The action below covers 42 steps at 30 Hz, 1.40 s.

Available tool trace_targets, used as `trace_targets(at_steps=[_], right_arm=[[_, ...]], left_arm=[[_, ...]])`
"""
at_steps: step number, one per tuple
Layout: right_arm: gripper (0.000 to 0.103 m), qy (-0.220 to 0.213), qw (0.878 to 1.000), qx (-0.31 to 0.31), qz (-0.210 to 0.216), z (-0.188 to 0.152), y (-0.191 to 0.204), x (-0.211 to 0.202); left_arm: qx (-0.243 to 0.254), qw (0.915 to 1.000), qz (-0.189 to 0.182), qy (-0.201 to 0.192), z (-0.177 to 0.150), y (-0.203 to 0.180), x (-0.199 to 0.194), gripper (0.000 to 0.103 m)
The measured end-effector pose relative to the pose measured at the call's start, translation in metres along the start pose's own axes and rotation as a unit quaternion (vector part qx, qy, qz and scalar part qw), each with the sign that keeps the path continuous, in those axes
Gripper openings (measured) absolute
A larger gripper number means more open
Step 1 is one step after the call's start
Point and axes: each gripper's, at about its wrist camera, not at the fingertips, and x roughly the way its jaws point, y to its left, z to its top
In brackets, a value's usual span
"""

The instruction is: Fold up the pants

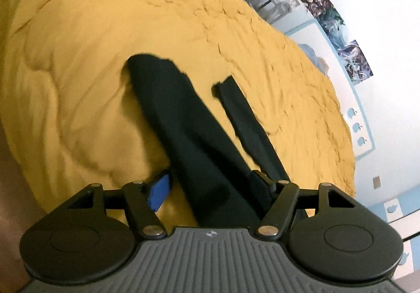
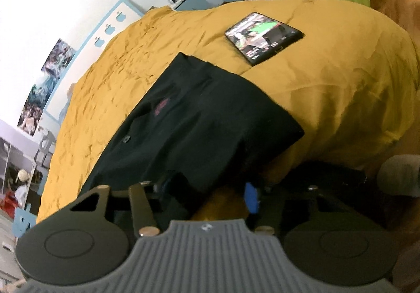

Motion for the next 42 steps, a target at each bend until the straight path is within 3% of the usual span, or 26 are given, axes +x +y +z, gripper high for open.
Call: trace_targets(at_steps=[3,8,11,20,24,26,28,35,42], right_arm=[[0.038,0.000,1.000,0.008,0.002,0.002,-0.003,-0.004],[0.027,-0.003,1.000,-0.001,-0.007,0.003,0.001,-0.012],[0.023,-0.006,1.000,0.010,-0.009,0.001,0.000,-0.019],[0.021,-0.054,0.996,0.066,0.005,0.001,-0.005,-0.035],[0.030,-0.047,0.996,0.071,0.003,0.005,-0.008,-0.026],[0.010,-0.037,0.996,0.083,0.000,0.005,-0.014,-0.022],[0.001,-0.039,0.996,0.079,0.010,0.008,-0.015,-0.030],[0.000,-0.058,0.997,0.025,0.053,0.041,0.018,-0.042],[0.000,-0.042,0.994,0.057,0.087,0.080,0.045,-0.006]], left_arm=[[-0.007,0.9999,0.003,-0.012,0.008,0.000,0.009,0.074],[-0.007,0.9989,0.032,-0.035,0.009,-0.003,0.002,0.028],[0.005,0.9990,0.028,-0.035,0.007,-0.006,0.002,0.016],[0.019,0.9981,0.048,-0.035,0.008,-0.014,0.009,0.016],[0.020,0.9979,0.053,-0.031,0.007,-0.012,0.010,0.016],[0.014,0.9979,0.055,-0.031,0.006,-0.011,0.012,0.015],[0.025,0.9978,0.054,-0.030,0.006,-0.014,0.007,0.002],[0.006,0.9994,0.000,-0.034,0.021,-0.031,-0.019,0.002],[-0.013,0.9998,-0.013,-0.009,0.046,-0.060,0.017,0.002]])
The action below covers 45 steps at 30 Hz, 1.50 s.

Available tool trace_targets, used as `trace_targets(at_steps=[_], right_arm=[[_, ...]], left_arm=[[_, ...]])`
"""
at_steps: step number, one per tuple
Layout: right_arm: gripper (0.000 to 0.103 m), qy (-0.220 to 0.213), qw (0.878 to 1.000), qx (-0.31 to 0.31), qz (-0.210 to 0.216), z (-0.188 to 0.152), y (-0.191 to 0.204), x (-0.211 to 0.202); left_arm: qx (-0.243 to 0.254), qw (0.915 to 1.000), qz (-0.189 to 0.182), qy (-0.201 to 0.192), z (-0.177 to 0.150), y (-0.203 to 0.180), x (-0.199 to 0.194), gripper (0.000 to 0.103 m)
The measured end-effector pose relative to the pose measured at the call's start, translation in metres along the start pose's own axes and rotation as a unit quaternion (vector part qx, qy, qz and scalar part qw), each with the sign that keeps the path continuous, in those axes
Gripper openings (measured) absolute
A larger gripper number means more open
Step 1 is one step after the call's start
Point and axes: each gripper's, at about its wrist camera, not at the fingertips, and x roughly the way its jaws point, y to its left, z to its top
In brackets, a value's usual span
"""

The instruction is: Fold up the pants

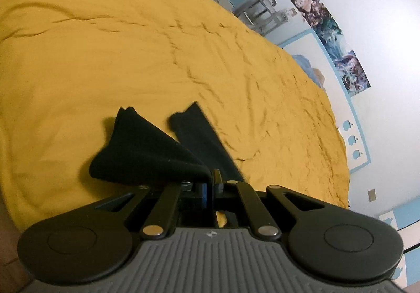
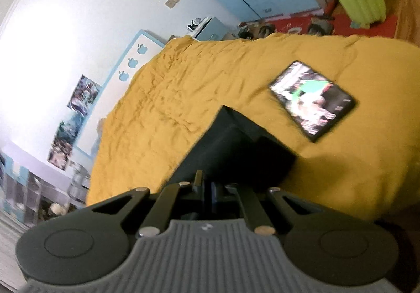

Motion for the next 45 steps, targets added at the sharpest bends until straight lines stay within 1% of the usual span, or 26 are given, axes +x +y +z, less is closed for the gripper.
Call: trace_targets(at_steps=[2,4,8,10,13,15,16,19,21,22,23,24,25,26,27,28,29,30,31,32,34,37,39,41,43,45], right_arm=[[0.000,0.009,1.000,0.022,0.014,0.011,0.005,0.016],[0.000,0.017,0.999,0.038,0.022,0.023,0.010,0.032],[0.000,0.033,0.996,0.075,0.019,0.047,0.017,0.074],[0.000,0.038,0.995,0.094,0.015,0.059,0.015,0.097],[0.000,0.050,0.993,0.108,-0.002,0.072,0.012,0.136],[0.000,0.060,0.993,0.102,-0.014,0.077,0.014,0.162],[0.000,0.061,0.993,0.094,-0.025,0.079,0.016,0.174],[0.000,0.066,0.995,0.061,-0.045,0.081,0.022,0.207],[0.000,0.062,0.996,0.030,-0.054,0.082,0.025,0.219],[0.000,0.062,0.996,0.012,-0.060,0.083,0.024,0.225],[0.000,0.065,0.996,-0.001,-0.069,0.084,0.024,0.229],[0.000,0.068,0.994,-0.012,-0.079,0.085,0.023,0.232],[0.003,0.065,0.993,-0.022,-0.092,0.086,0.021,0.232],[0.014,0.059,0.993,-0.035,-0.100,0.087,0.021,0.230],[0.021,0.054,0.991,-0.052,-0.110,0.089,0.020,0.228],[0.033,0.043,0.988,-0.078,-0.125,0.090,0.022,0.225],[0.036,0.037,0.985,-0.100,-0.134,0.090,0.023,0.222],[0.036,0.035,0.984,-0.115,-0.133,0.089,0.024,0.218],[0.036,0.031,0.983,-0.126,-0.130,0.088,0.025,0.213],[0.036,0.027,0.982,-0.135,-0.128,0.086,0.027,0.208],[0.036,0.019,0.978,-0.170,-0.121,0.077,0.036,0.198],[0.036,0.021,0.967,-0.232,-0.107,0.061,0.049,0.182],[0.036,0.017,0.958,-0.265,-0.105,0.051,0.058,0.173],[0.036,0.005,0.947,-0.302,-0.109,0.036,0.068,0.162],[0.036,-0.007,0.936,-0.336,-0.102,0.018,0.076,0.149],[0.036,0.007,0.932,-0.353,-0.083,0.000,0.079,0.142]], left_arm=[[0.001,0.9999,-0.011,0.012,0.011,-0.015,0.016,0.002],[-0.006,0.9997,-0.011,0.021,0.018,-0.026,0.030,0.002],[-0.030,0.9984,0.008,0.047,0.036,-0.045,0.069,0.002],[-0.031,0.9973,0.018,0.065,0.043,-0.053,0.092,0.002],[-0.025,0.9954,0.056,0.074,0.047,-0.062,0.129,0.003],[-0.018,0.9931,0.081,0.083,0.044,-0.066,0.155,0.003],[-0.010,0.9913,0.096,0.090,0.042,-0.069,0.168,0.003],[0.004,0.9869,0.132,0.093,0.033,-0.072,0.191,0.005],[0.020,0.9853,0.149,0.081,0.032,-0.074,0.199,0.009],[0.035,0.9843,0.158,0.071,0.033,-0.075,0.200,0.014],[0.045,0.9843,0.159,0.063,0.036,-0.074,0.198,0.016],[0.050,0.9850,0.155,0.056,0.038,-0.074,0.194,0.018],[0.051,0.9866,0.148,0.047,0.042,-0.070,0.189,0.023],[0.053,0.9873,0.146,0.032,0.045,-0.068,0.182,0.032],[0.059,0.9868,0.151,0.010,0.050,-0.065,0.173,0.038],[0.065,0.9858,0.155,-0.008,0.054,-0.063,0.165,0.049],[0.071,0.9843,0.159,-0.031,0.059,-0.058,0.155,0.055],[0.073,0.9830,0.163,-0.044,0.062,-0.055,0.148,0.055],[0.074,0.9821,0.166,-0.049,0.063,-0.052,0.141,0.055],[0.075,0.9819,0.168,-0.045,0.065,-0.047,0.136,0.055],[0.085,0.9833,0.158,-0.031,0.059,-0.043,0.125,0.055],[0.119,0.9838,0.134,-0.004,0.033,-0.043,0.110,0.055],[0.134,0.9849,0.107,0.023,0.013,-0.045,0.102,0.055],[0.154,0.9843,0.068,0.053,-0.008,-0.046,0.097,0.058],[0.163,0.9829,0.052,0.068,-0.022,-0.047,0.094,0.059],[0.152,0.9846,0.045,0.075,-0.031,-0.048,0.097,0.059]])
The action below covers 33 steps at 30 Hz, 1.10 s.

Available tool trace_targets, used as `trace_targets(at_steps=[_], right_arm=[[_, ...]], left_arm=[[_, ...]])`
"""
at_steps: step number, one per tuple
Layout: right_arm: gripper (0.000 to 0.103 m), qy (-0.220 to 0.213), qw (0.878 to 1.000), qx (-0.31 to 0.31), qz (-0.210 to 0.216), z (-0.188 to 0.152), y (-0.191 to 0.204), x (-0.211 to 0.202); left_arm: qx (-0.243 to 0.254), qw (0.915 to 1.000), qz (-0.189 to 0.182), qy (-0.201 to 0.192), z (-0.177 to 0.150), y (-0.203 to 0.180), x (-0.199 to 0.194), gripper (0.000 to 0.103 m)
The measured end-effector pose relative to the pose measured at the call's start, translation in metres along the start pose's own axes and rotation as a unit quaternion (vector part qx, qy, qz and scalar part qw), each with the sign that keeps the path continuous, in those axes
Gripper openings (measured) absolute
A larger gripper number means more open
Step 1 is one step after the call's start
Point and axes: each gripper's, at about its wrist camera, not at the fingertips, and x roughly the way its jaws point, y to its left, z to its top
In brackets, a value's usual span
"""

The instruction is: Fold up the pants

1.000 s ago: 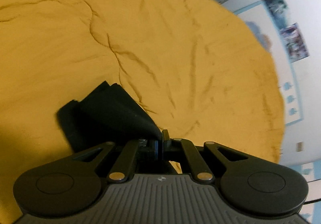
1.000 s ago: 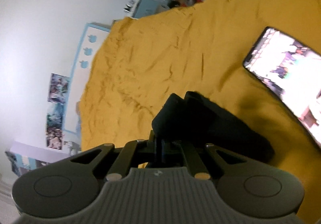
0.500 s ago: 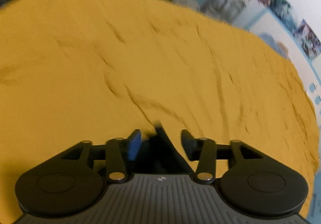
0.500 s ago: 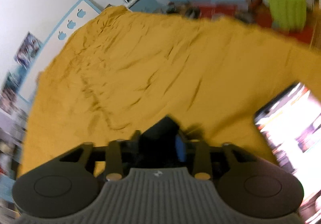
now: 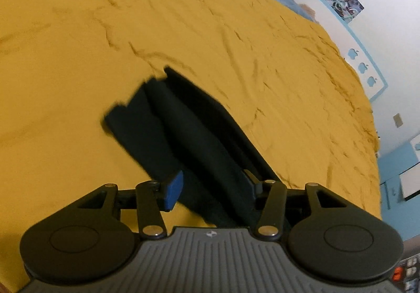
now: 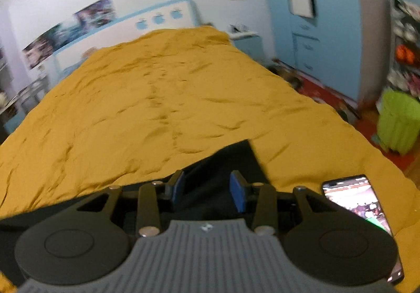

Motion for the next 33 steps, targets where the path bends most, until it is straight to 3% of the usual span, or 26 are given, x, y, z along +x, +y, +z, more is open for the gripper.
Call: trace_targets(at_steps=[3,7,11,17,33], right_arm=[[0.035,0.021,0.999,-0.016,0.035,-0.018,0.023,-0.003],[0.035,0.038,0.996,0.009,0.075,-0.044,0.044,-0.004],[0.035,0.040,0.995,-0.004,0.096,-0.066,0.073,-0.009],[0.038,0.051,0.991,-0.029,0.119,-0.088,0.097,-0.007],[0.040,0.060,0.992,-0.017,0.112,-0.099,0.089,0.000]], left_arm=[[-0.019,0.9998,0.005,0.003,-0.002,0.007,0.002,0.060],[-0.049,0.9987,0.002,0.014,0.000,0.010,0.007,0.061],[-0.036,0.9991,0.015,0.013,-0.003,0.002,0.019,0.062],[-0.062,0.9980,0.011,0.000,-0.003,-0.002,0.034,0.062],[-0.101,0.9949,0.004,-0.003,-0.001,-0.001,0.048,0.062]])
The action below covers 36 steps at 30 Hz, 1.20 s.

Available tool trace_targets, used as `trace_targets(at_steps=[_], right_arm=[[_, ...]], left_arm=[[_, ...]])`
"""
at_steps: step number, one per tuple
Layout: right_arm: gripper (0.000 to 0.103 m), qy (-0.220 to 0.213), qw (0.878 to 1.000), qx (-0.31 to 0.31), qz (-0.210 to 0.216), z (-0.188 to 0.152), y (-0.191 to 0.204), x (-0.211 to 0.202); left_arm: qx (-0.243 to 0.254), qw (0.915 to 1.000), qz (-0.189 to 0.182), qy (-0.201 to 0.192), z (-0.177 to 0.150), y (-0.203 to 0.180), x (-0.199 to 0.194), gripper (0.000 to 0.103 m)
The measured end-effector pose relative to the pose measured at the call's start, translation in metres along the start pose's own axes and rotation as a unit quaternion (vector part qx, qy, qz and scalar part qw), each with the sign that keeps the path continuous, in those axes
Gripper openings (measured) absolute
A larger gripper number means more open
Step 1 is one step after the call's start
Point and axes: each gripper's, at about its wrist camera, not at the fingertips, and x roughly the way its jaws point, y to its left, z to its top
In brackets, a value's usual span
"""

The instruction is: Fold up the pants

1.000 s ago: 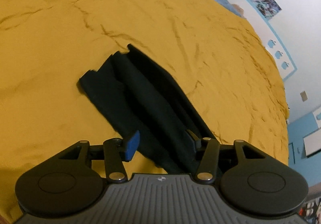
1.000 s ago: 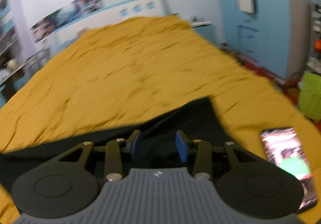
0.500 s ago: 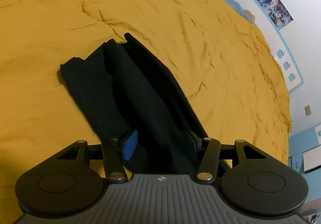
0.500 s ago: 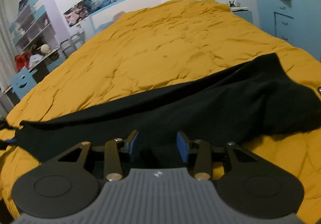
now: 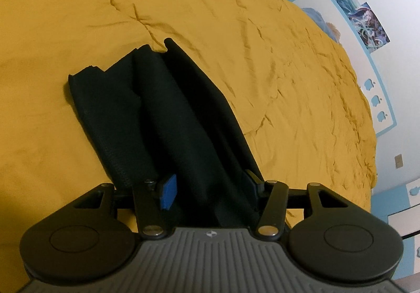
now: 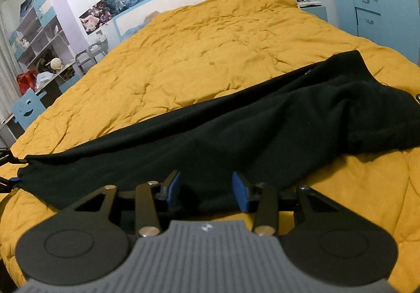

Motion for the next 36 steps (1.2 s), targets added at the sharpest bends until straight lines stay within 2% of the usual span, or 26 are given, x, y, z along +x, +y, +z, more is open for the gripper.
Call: trace_targets(at_steps=[3,4,5,6,7,10,14,20,22,23,24,27,31,36], right_arm=[[0.040,0.001,1.000,-0.001,-0.002,0.001,0.001,0.004],[0.040,0.003,1.000,-0.002,-0.002,0.001,0.001,0.005],[0.040,0.003,1.000,-0.003,-0.002,0.000,0.001,0.005],[0.040,0.005,1.000,-0.004,-0.003,0.000,0.001,0.005],[0.040,0.007,1.000,-0.003,-0.005,0.002,0.002,0.005],[0.040,0.007,1.000,-0.011,-0.008,0.006,0.006,0.001],[0.041,0.015,1.000,-0.010,-0.018,0.003,0.007,0.000],[0.041,0.006,1.000,-0.011,-0.027,0.000,0.009,-0.013],[0.041,0.003,1.000,-0.013,-0.029,0.000,0.010,-0.016],[0.041,0.004,0.999,-0.012,-0.030,-0.001,0.010,-0.016],[0.041,0.005,0.999,-0.012,-0.031,-0.002,0.010,-0.016],[0.041,0.005,0.999,-0.023,-0.031,-0.001,0.015,-0.019],[0.042,0.005,0.997,-0.073,-0.031,0.007,0.029,-0.016],[0.044,-0.002,0.993,-0.104,-0.047,0.027,0.038,-0.014]], left_arm=[[0.004,1.0000,-0.001,0.001,0.000,-0.002,0.000,0.061],[0.006,1.0000,-0.006,0.001,0.000,-0.003,-0.001,0.053],[0.008,0.9999,-0.008,-0.002,-0.001,-0.003,-0.002,0.025],[0.012,0.9999,-0.006,-0.005,-0.002,-0.003,-0.003,0.005],[0.012,0.9999,0.002,-0.007,-0.003,-0.003,-0.004,0.001],[-0.014,0.9999,-0.004,-0.006,-0.003,0.003,-0.006,0.001],[-0.015,0.9998,-0.009,-0.006,-0.005,0.008,-0.009,0.001],[-0.014,0.9974,-0.067,-0.022,-0.002,0.010,-0.037,0.001],[0.012,0.9981,-0.052,-0.032,-0.005,0.013,-0.039,0.001],[0.031,0.9989,-0.025,-0.026,-0.007,0.017,-0.032,0.001],[0.021,0.9997,-0.006,-0.012,-0.009,0.028,-0.022,0.002],[-0.052,0.9972,-0.051,-0.015,-0.018,0.061,-0.014,0.008],[-0.045,0.9949,-0.084,-0.033,-0.020,0.069,-0.009,0.010],[-0.058,0.9923,-0.106,-0.027,-0.011,0.074,-0.005,0.013]])
